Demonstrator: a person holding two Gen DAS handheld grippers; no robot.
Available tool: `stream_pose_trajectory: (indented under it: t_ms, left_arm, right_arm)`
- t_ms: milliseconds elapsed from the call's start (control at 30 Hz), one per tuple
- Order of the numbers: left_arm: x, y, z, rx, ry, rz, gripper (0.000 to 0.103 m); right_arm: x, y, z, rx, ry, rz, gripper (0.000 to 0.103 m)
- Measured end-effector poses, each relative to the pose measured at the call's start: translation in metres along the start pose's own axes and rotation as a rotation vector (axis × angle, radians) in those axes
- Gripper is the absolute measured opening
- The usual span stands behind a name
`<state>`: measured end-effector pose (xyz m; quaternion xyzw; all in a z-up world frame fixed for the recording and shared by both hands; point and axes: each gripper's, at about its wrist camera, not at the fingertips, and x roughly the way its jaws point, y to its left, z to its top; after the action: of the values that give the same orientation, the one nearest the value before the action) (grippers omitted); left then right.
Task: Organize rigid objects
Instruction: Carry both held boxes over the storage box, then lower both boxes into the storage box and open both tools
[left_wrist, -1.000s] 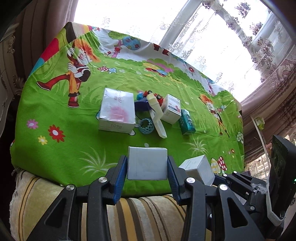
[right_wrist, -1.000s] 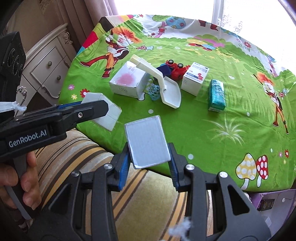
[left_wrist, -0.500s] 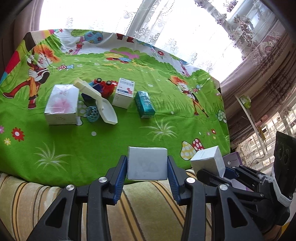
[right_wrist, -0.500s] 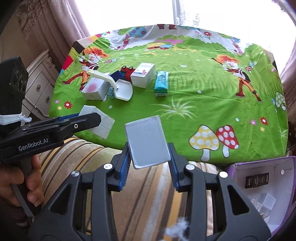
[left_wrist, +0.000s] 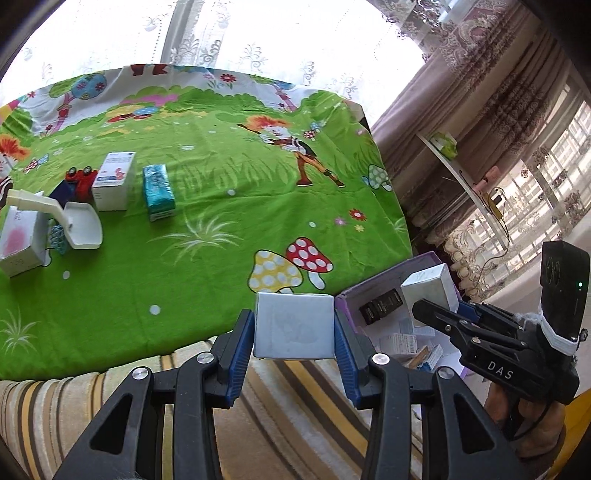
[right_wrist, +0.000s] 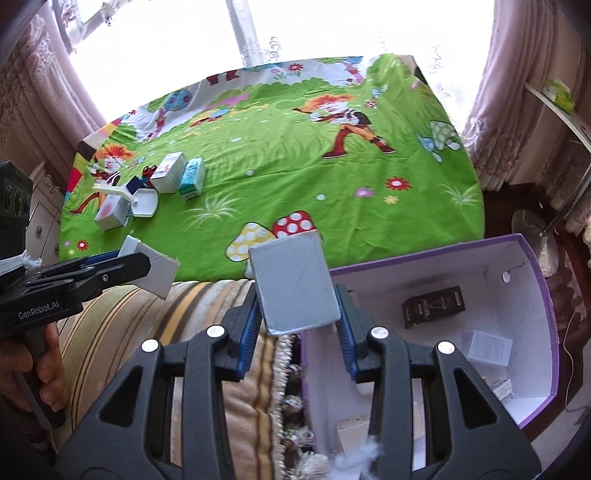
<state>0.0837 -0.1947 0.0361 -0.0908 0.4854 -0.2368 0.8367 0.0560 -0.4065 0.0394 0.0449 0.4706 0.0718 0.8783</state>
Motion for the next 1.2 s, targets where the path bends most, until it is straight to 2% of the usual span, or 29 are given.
stream_pose_trajectory:
  t_ms: [300, 567, 1067, 1200]
  left_arm:
    - [0.027, -0.061, -0.009, 0.114, 0.082, -0.080, 0.043]
    - [0.052, -0.107, -0.022, 0.206, 0.175, -0.154, 0.043]
    - [0.077, -0.132, -0.036, 0.267, 0.301, -0.208, 0.044]
    - [0.079, -0.131, -0.037, 0.260, 0.307, -0.209, 0.052]
  right_arm:
    - [-0.011, -0.067, -0.023, 0.113, 0.001, -0.072, 0.042]
    - [-0.025, -0.110, -0.035, 0.196, -0.021, -0.122, 0.042]
    - [-0.040, -0.145, -0.041, 0.270, -0.058, -0.169, 0.042]
    - [-0.044, -0.150, -0.041, 0.282, -0.068, -0.177, 0.042]
